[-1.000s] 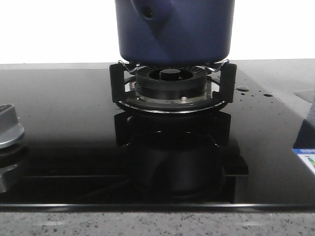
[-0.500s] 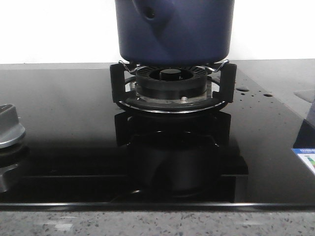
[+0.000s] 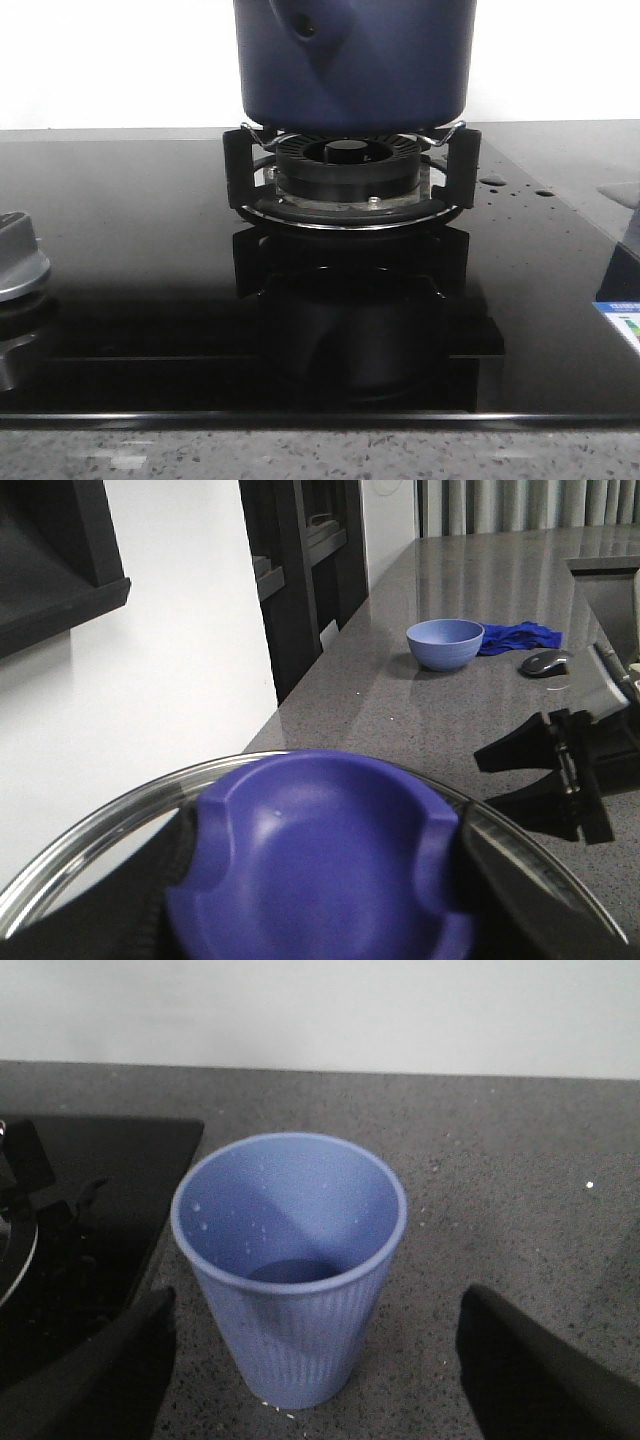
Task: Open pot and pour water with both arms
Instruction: 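Move the right gripper to the light blue cup and grasp it, then lift the light blue cup with the right gripper toward the pot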
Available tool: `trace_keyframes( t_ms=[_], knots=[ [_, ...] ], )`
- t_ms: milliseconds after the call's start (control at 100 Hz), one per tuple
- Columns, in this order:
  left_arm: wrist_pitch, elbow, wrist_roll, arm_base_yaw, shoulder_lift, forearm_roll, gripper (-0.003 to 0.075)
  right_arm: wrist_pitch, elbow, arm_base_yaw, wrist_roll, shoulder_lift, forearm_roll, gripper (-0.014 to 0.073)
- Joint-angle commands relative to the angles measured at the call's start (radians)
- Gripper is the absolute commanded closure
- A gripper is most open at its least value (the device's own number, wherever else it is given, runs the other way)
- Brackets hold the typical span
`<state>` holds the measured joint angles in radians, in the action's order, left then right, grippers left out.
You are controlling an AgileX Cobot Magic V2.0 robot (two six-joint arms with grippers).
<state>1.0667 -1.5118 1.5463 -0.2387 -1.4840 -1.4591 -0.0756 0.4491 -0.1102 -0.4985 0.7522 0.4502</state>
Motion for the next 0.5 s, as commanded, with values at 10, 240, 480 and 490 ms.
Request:
trace_keyframes(
  t_ms=[10, 240, 480, 490],
  knots=[
    [-0.011, -0.038, -0.012, 0.001, 0.04, -0.101, 0.0531, 0.102, 0.026, 0.026, -0.007, 0.046, 0.009, 0.0069],
    [-0.014, -0.038, -0.012, 0.001, 0.04, -0.101, 0.0531, 0.213, 0.026, 0.14, -0.007, 0.121, 0.009, 0.0069],
    [-0.014, -0.038, -0.012, 0.001, 0.04, -0.101, 0.0531, 0.351, 0.026, 0.147, -0.004, 0.218, 0.085, 0.0018],
    [-0.014, -0.038, -0.012, 0.001, 0.04, -0.101, 0.0531, 0.352, 0.026, 0.147, -0.004, 0.218, 0.086, 0.0013]
  ],
)
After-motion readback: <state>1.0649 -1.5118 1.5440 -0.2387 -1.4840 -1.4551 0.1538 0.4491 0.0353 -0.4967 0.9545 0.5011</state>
